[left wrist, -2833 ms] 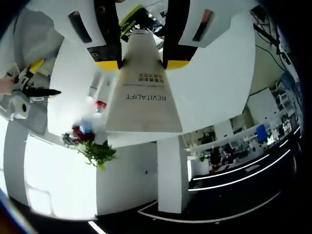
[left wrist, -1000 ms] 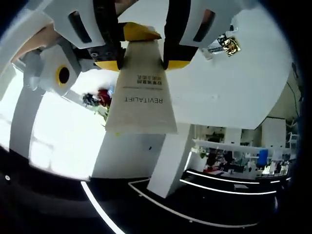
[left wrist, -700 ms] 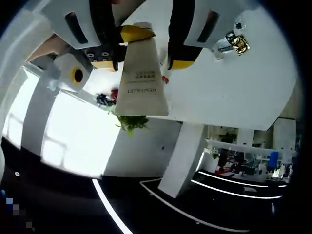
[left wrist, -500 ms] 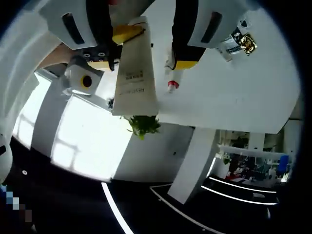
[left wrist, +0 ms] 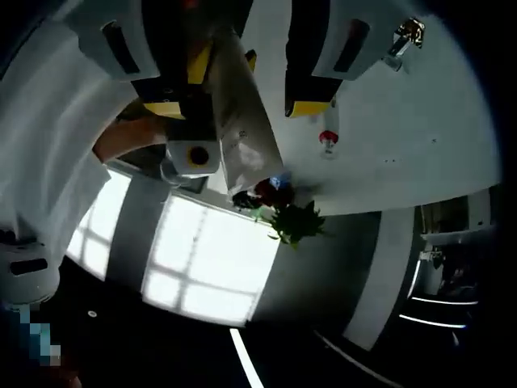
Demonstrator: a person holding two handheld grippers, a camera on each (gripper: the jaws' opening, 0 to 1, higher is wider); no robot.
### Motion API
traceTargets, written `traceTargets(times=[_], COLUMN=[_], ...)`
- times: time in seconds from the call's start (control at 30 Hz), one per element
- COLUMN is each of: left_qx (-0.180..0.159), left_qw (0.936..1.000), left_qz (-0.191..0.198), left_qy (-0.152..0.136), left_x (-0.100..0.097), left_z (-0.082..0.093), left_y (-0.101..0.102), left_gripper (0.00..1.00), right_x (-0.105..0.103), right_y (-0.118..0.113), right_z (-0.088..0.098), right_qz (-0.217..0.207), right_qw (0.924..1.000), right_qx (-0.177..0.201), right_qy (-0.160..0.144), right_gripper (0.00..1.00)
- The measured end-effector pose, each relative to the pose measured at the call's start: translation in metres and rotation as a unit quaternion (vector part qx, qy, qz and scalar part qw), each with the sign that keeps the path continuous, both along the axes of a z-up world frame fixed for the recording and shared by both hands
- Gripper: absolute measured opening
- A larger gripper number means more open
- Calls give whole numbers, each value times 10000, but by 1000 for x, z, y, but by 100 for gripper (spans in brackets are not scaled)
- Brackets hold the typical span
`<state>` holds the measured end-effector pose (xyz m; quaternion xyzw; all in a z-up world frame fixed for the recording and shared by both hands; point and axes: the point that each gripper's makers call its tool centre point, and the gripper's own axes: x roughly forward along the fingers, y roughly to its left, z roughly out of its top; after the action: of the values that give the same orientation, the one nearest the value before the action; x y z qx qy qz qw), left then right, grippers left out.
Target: Arrange the skincare products in the storage area until every visible bottle or jar stands upright without overlapping.
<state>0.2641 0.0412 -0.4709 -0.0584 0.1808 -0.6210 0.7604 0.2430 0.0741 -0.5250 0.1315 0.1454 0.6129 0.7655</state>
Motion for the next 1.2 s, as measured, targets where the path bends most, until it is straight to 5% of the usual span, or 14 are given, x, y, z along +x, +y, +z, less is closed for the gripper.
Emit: traceTargets(times=[0.37,0.53,0.7,0.8,0.93,1.0,1.2], left_qx=[142,453,870,1075,1133,1144,1175], left_qw=[9975,9943,9868,9855,9878,9861,9854], left_qz=[-695,-881,-902,-833,-869,-763,-581], left_qy=[-78,-403,-1023,-1010,-623,-933,-1082], left_x=[-12,-16,-7,-2,-4,2,14], left_z=[-3,-9,-21,-30,-37,-37,-42], left_y=[-9,-13,-15,-17,-19,-21,-29], left_gripper=[18,17,20,21,15,13,12], right_x=[-9,-9,3,12,20,28,47], right_y=[-2,-4,-8,-14,-21,-25,-36], right_z=[3,-3,-14,-21,-29,-30,-32], right_qz=[428,474,199,-36,-229,-472,-1126], right_qw=[9991,9986,9985,9970,9943,9938,9883], right_qx=[55,-166,-493,-721,-960,-930,-902], right_qy=[-57,-165,-133,-263,-391,-374,-505], right_gripper=[21,21,22,22,24,26,30])
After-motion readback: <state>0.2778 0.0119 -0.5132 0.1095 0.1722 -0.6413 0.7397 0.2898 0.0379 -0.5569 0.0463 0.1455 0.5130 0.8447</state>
